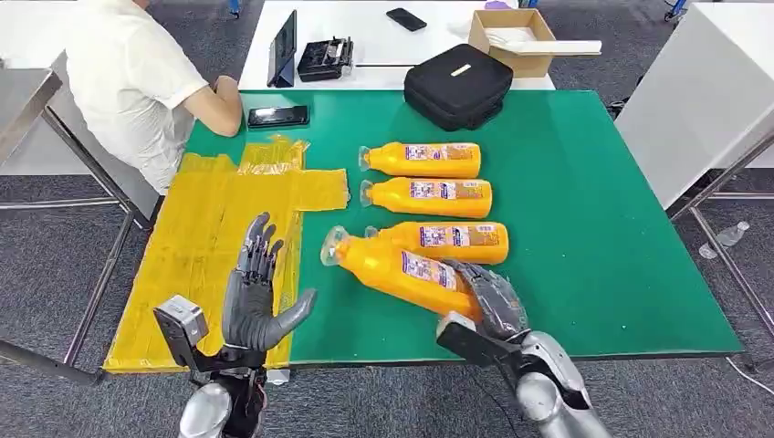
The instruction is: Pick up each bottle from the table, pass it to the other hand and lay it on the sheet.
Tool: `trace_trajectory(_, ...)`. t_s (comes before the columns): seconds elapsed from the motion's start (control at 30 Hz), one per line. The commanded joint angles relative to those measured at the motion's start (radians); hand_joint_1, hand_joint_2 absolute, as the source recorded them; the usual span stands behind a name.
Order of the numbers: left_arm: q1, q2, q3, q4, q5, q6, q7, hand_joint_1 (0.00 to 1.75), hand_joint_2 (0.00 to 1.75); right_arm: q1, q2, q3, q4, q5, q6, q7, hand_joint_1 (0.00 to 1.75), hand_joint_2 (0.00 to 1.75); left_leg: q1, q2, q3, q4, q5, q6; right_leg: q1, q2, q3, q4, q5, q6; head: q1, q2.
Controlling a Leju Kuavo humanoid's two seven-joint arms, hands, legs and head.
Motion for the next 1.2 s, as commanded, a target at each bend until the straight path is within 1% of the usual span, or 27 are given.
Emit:
trace_trajectory(0.03, 0.016, -0.038, -0.034, 0.082, 0.016, -0.053, 0.03, 0.0, 1.75, -0.025, 0.149, -0.047, 0.008, -0.072, 0.003, -0.042, 1.75, 1.75, 0.0, 0.001, 0.004, -0.001, -0.002, 0.0, 0.001, -0.001, 0.004, -0.001, -0.002, -0.004, 0.0, 0.0)
trace_trajectory(0.07, 0.014, -0.037, -0.037, 0.096, 0.038, -0.078, 0.044, 0.0, 1.75, -0.02, 0.153, -0.051, 0.008, -0.088, -0.003, -0.071, 1.75, 1.75, 0.0, -0.002, 0.002, -0.001, -0.001, 0.0, 0.001, -0.002, 0.003, -0.001, -0.001, -0.003, 0.0, 0.0)
trace_trajectory(0.13, 0.011, -0.035, -0.045, 0.123, 0.07, -0.107, 0.058, 0.0, 1.75, -0.018, 0.171, -0.063, 0.0, -0.104, -0.021, -0.119, 1.75, 1.75, 0.001, 0.001, 0.006, -0.001, -0.003, 0.0, 0.001, 0.0, 0.006, -0.002, -0.002, -0.004, 0.0, 0.0)
trace_trajectory(0.17, 0.009, -0.035, -0.046, 0.14, 0.1, -0.128, 0.071, 0.0, 1.75, -0.018, 0.183, -0.067, -0.011, -0.112, -0.027, -0.138, 1.75, 1.75, 0.0, 0.0, 0.004, -0.001, -0.002, 0.0, 0.0, 0.0, 0.004, -0.001, -0.001, -0.003, 0.0, 0.0)
trace_trajectory(0.2, 0.005, -0.035, -0.046, 0.16, 0.131, -0.143, 0.078, 0.0, 1.75, -0.024, 0.204, -0.072, -0.019, -0.139, -0.02, -0.158, 1.75, 1.75, 0.0, 0.001, 0.006, -0.001, -0.003, 0.0, 0.001, 0.001, 0.006, -0.002, -0.002, -0.004, 0.0, 0.0)
trace_trajectory(0.23, 0.001, -0.033, -0.049, 0.173, 0.138, -0.145, 0.075, 0.0, 1.75, -0.026, 0.218, -0.071, -0.024, -0.144, -0.016, -0.162, 1.75, 1.75, 0.0, 0.0, 0.004, -0.001, -0.001, 0.0, 0.0, 0.0, 0.004, -0.001, -0.001, -0.003, 0.0, 0.0)
trace_trajectory(0.27, -0.003, -0.034, -0.051, 0.183, 0.154, -0.152, 0.074, 0.0, 1.75, -0.027, 0.229, -0.066, -0.023, -0.148, -0.009, -0.167, 1.75, 1.75, 0.0, 0.001, 0.005, -0.001, -0.002, 0.0, 0.001, 0.0, 0.005, -0.001, -0.002, -0.004, 0.0, 0.0)
trace_trajectory(0.3, -0.012, -0.032, -0.056, 0.197, 0.17, -0.166, 0.081, 0.0, 1.75, -0.03, 0.241, -0.06, -0.015, -0.16, 0.003, -0.176, 1.75, 1.75, 0.0, 0.0, 0.002, -0.001, -0.001, 0.0, 0.0, 0.0, 0.002, -0.001, -0.001, -0.003, 0.0, 0.0)
trace_trajectory(0.37, -0.022, -0.03, -0.069, 0.21, 0.157, -0.164, 0.081, 0.0, 1.75, -0.031, 0.255, -0.046, 0.005, -0.162, 0.011, -0.178, 1.75, 1.75, 0.0, 0.0, 0.002, -0.001, -0.001, 0.0, 0.001, 0.0, 0.003, -0.001, -0.001, -0.003, 0.0, 0.0)
trace_trajectory(0.4, -0.029, -0.029, -0.079, 0.221, 0.145, -0.156, 0.083, 0.0, 1.75, -0.032, 0.262, -0.034, 0.025, -0.136, 0.001, -0.153, 1.75, 1.75, 0.001, 0.001, 0.004, -0.001, -0.002, 0.0, 0.001, 0.0, 0.004, -0.001, -0.002, -0.005, 0.0, 0.0)
trace_trajectory(0.43, -0.031, -0.025, -0.088, 0.221, 0.115, -0.136, 0.074, 0.0, 1.75, -0.034, 0.267, -0.024, 0.035, -0.121, -0.008, -0.153, 1.75, 1.75, 0.0, -0.001, 0.002, -0.001, -0.001, 0.0, 0.001, -0.001, 0.003, -0.001, -0.001, -0.003, 0.0, 0.0)
trace_trajectory(0.47, -0.036, -0.027, -0.096, 0.223, 0.095, -0.126, 0.069, 0.0, 1.75, -0.03, 0.279, -0.01, 0.047, -0.124, -0.004, -0.155, 1.75, 1.75, 0.001, 0.0, 0.004, -0.001, -0.001, 0.0, 0.001, -0.001, 0.004, -0.002, -0.001, -0.005, 0.0, 0.0)
trace_trajectory(0.57, -0.043, -0.031, -0.093, 0.233, 0.094, -0.123, 0.069, 0.0, 1.75, -0.031, 0.281, 0.015, 0.062, -0.123, 0.002, -0.158, 1.75, 1.75, 0.001, 0.0, 0.003, -0.001, -0.001, 0.0, 0.001, 0.0, 0.003, -0.001, -0.001, -0.003, 0.0, 0.0)
trace_trajectory(0.63, -0.043, -0.031, -0.093, 0.233, 0.094, -0.123, 0.069, 0.0, 1.75, -0.031, 0.281, 0.015, 0.062, -0.123, 0.002, -0.158, 1.75, 1.75, 0.001, 0.001, 0.006, -0.001, -0.002, 0.0, 0.002, 0.0, 0.006, -0.002, -0.002, -0.005, 0.0, 0.0)
trace_trajectory(0.67, -0.043, -0.031, -0.093, 0.233, 0.094, -0.123, 0.069, 0.0, 1.75, -0.031, 0.281, 0.015, 0.062, -0.123, 0.002, -0.158, 1.75, 1.75, 0.001, -0.001, 0.002, -0.001, -0.001, 0.0, 0.001, -0.001, 0.003, -0.001, -0.001, -0.003, 0.0, 0.0)
trace_trajectory(0.8, -0.061, -0.033, -0.091, 0.251, 0.099, -0.124, 0.077, 0.0, 1.75, -0.044, 0.273, 0.052, 0.07, -0.111, 0.011, -0.166, 1.75, 1.75, 0.001, 0.001, 0.006, -0.001, -0.003, 0.0, 0.002, -0.001, 0.007, -0.002, -0.002, -0.005, 0.0, 0.0)
trace_trajectory(0.83, -0.069, -0.036, -0.085, 0.262, 0.113, -0.128, 0.08, 0.0, 1.75, -0.048, 0.272, 0.07, 0.077, -0.107, 0.016, -0.171, 1.75, 1.75, 0.001, -0.001, 0.002, 0.0, -0.001, 0.0, 0.001, -0.001, 0.003, -0.001, -0.001, -0.003, 0.0, 0.0)
trace_trajectory(0.9, -0.09, -0.032, -0.091, 0.274, 0.119, -0.145, 0.062, 0.0, 1.75, -0.055, 0.268, 0.109, 0.096, -0.096, 0.011, -0.176, 1.75, 1.75, 0.001, 0.001, 0.004, 0.0, -0.002, 0.0, 0.002, 0.0, 0.005, -0.001, -0.001, -0.005, 0.0, 0.0)
trace_trajectory(0.93, -0.091, -0.031, -0.094, 0.272, 0.12, -0.151, 0.055, 0.0, 1.75, -0.057, 0.267, 0.116, 0.1, -0.092, 0.007, -0.177, 1.75, 1.75, 0.001, 0.0, 0.001, 0.0, -0.001, 0.0, 0.001, 0.0, 0.002, -0.001, -0.001, -0.003, 0.0, 0.0)
trace_trajectory(1.0, -0.094, -0.033, -0.094, 0.27, 0.12, -0.149, 0.057, 0.0, 1.75, -0.055, 0.269, 0.119, 0.102, -0.09, 0.003, -0.178, 1.75, 1.75, 0.001, 0.0, 0.003, 0.0, -0.001, 0.0, 0.002, -0.001, 0.004, -0.001, -0.001, -0.005, 0.0, 0.0)
trace_trajectory(1.03, -0.094, -0.033, -0.094, 0.27, 0.12, -0.149, 0.057, 0.0, 1.75, -0.055, 0.269, 0.119, 0.102, -0.09, 0.003, -0.178, 1.75, 1.75, 0.001, -0.002, 0.001, 0.0, 0.0, 0.0, 0.001, -0.002, 0.001, -0.001, -0.001, -0.003, 0.0, 0.0)
trace_trajectory(1.13, -0.091, -0.028, -0.101, 0.251, 0.124, -0.157, 0.042, 0.0, 1.75, -0.062, 0.262, 0.132, 0.115, -0.093, 0.004, -0.178, 1.75, 1.75, 0.001, 0.0, 0.003, 0.0, -0.001, 0.0, 0.002, -0.001, 0.003, -0.001, -0.001, -0.004, 0.0, 0.0)
trace_trajectory(1.17, -0.09, -0.03, -0.097, 0.237, 0.129, -0.157, 0.031, 0.0, 1.75, -0.062, 0.261, 0.14, 0.122, -0.093, 0.006, -0.178, 1.75, 1.75, 0.001, -0.001, 0.0, 0.0, 0.0, 0.0, 0.001, -0.001, 0.001, -0.001, -0.001, -0.002, 0.0, 0.0)
trace_trajectory(1.2, -0.09, -0.03, -0.094, 0.229, 0.132, -0.156, 0.027, 0.0, 1.75, -0.061, 0.26, 0.143, 0.125, -0.093, 0.006, -0.178, 1.75, 1.75, 0.001, 0.0, 0.004, 0.0, -0.002, 0.0, 0.002, -0.001, 0.005, -0.002, -0.002, -0.005, 0.0, 0.0)
